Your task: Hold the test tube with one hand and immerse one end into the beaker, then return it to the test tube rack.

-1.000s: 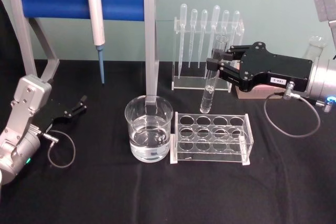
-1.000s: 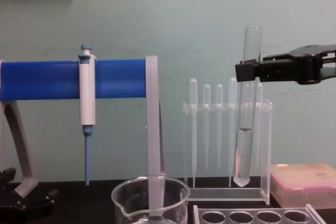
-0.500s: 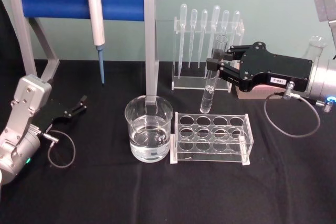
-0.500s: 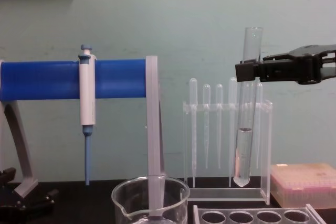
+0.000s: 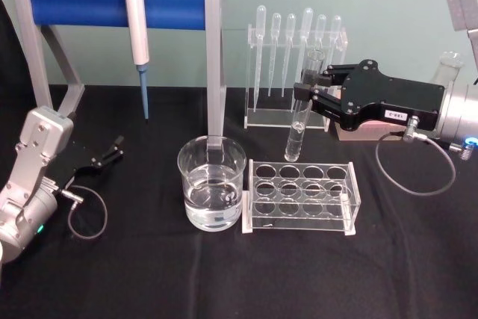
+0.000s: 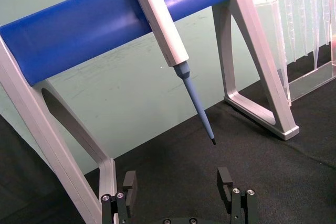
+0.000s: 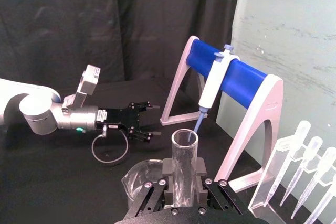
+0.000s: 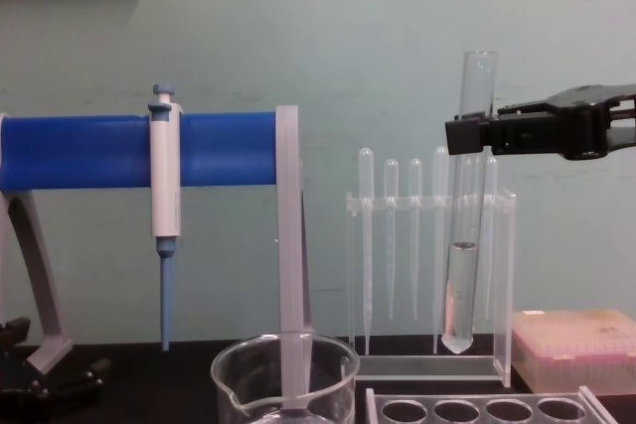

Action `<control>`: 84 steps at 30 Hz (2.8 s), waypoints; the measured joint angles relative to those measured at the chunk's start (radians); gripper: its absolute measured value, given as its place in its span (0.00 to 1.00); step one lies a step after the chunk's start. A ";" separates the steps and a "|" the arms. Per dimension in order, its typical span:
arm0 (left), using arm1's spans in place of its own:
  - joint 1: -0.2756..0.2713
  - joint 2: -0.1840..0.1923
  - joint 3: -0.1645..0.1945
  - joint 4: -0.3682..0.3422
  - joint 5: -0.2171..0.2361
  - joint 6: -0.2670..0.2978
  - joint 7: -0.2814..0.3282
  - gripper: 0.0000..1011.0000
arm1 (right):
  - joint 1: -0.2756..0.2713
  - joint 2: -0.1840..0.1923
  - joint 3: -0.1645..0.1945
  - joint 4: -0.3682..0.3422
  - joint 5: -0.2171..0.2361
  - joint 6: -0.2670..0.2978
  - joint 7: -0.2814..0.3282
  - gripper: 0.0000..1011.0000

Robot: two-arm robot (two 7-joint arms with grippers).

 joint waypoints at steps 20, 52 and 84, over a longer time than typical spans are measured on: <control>0.000 0.000 0.000 0.000 0.000 0.000 0.000 0.99 | 0.043 -0.017 -0.038 -0.022 0.008 -0.013 0.001 0.23; 0.000 0.000 0.000 0.000 0.000 0.000 0.000 0.99 | 0.098 -0.230 -0.234 0.202 -0.103 -0.101 -0.064 0.23; 0.000 0.000 0.000 0.000 0.000 0.000 0.000 0.99 | 0.022 -0.277 -0.221 0.279 -0.192 -0.172 -0.051 0.23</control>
